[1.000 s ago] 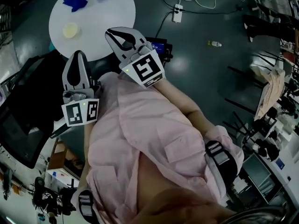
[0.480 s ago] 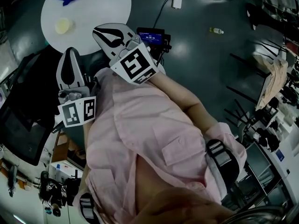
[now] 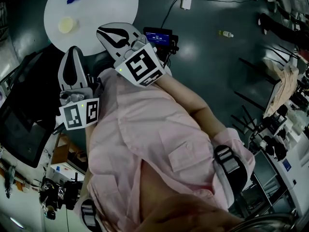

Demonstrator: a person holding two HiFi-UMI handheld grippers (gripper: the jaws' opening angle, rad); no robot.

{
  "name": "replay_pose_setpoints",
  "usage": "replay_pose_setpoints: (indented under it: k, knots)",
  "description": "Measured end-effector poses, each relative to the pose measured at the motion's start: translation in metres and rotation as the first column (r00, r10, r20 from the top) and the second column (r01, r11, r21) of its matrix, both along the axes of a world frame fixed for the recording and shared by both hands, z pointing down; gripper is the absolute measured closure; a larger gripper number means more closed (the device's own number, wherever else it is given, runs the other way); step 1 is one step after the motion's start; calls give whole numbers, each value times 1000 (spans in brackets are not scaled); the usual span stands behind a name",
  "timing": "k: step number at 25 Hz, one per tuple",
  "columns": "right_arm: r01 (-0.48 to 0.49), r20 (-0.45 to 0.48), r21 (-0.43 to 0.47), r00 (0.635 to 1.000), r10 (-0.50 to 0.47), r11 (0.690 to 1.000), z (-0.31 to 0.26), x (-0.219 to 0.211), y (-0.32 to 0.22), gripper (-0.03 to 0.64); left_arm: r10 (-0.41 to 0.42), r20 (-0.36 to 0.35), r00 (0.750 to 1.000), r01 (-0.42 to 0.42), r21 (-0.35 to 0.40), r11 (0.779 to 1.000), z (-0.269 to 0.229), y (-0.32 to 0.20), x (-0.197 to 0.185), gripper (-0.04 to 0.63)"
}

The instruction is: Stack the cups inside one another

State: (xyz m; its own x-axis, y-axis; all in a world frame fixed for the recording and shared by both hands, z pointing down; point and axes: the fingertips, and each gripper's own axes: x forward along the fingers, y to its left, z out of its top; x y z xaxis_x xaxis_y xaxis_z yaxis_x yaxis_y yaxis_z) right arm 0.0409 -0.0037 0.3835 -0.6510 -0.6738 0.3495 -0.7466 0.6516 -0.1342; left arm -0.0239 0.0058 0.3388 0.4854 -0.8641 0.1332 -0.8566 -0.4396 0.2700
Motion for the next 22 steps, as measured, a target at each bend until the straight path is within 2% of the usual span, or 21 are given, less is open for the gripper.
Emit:
replay_pose_setpoints:
  k: [22]
  knots:
    - [4,-8,11,1000,-4,1000,-1,-3,12,581,-15,-9,1000,15,19,1000,-2,14,-5,580]
